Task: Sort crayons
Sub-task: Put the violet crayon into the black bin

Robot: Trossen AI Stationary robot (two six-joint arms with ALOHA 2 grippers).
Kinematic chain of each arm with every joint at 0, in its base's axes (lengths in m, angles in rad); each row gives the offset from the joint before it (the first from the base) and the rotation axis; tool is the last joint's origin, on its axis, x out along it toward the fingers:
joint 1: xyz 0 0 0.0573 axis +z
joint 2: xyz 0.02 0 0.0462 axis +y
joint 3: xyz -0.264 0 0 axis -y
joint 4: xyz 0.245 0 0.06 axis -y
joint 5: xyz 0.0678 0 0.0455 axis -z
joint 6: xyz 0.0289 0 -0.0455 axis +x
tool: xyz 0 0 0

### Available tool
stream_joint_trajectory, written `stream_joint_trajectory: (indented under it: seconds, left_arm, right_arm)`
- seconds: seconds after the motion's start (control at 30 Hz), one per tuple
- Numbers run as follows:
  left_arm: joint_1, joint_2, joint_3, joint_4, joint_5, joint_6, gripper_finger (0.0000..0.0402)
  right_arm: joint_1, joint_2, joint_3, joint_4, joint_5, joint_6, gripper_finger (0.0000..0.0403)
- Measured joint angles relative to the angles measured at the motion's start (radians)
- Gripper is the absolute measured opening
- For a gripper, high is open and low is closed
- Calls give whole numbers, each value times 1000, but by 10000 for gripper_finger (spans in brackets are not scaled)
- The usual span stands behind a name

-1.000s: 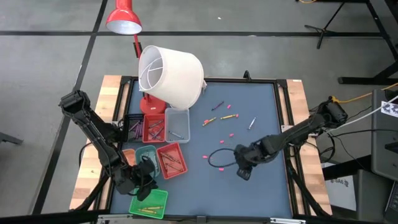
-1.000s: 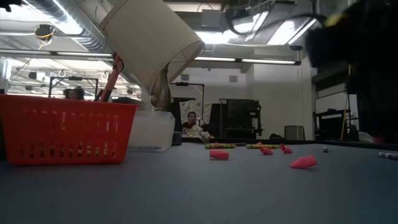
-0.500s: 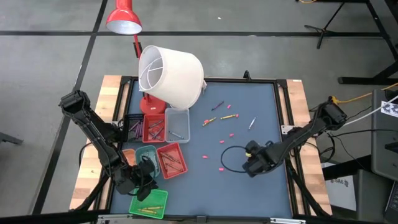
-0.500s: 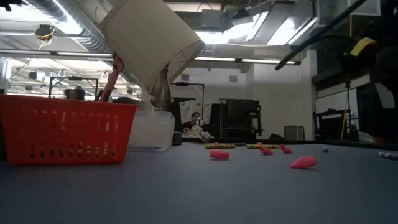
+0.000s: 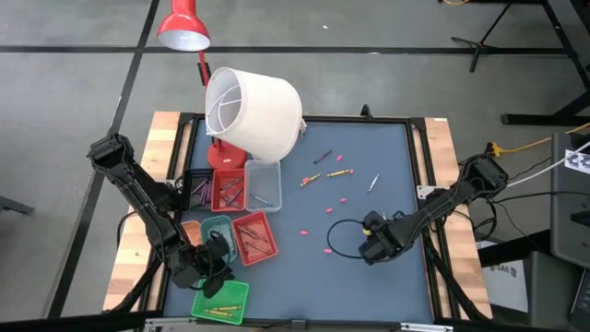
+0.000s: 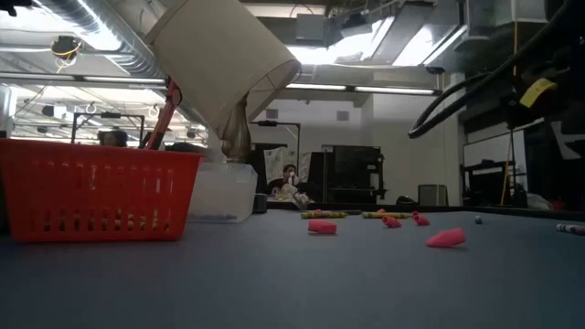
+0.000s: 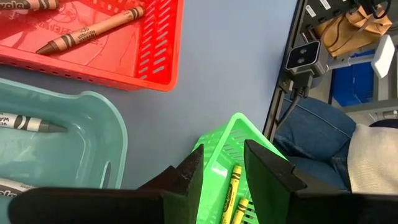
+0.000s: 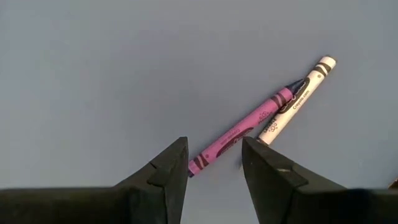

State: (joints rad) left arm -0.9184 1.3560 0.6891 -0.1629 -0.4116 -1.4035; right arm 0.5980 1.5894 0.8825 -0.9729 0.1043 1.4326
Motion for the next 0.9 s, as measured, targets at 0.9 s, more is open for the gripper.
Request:
stream_joint_trajectory:
  seconds: [0.9]
  left_arm:
    - [26, 0, 0, 79, -188, 75, 101]
  right_arm:
    - [-1, -2, -93, 137, -25, -4, 137]
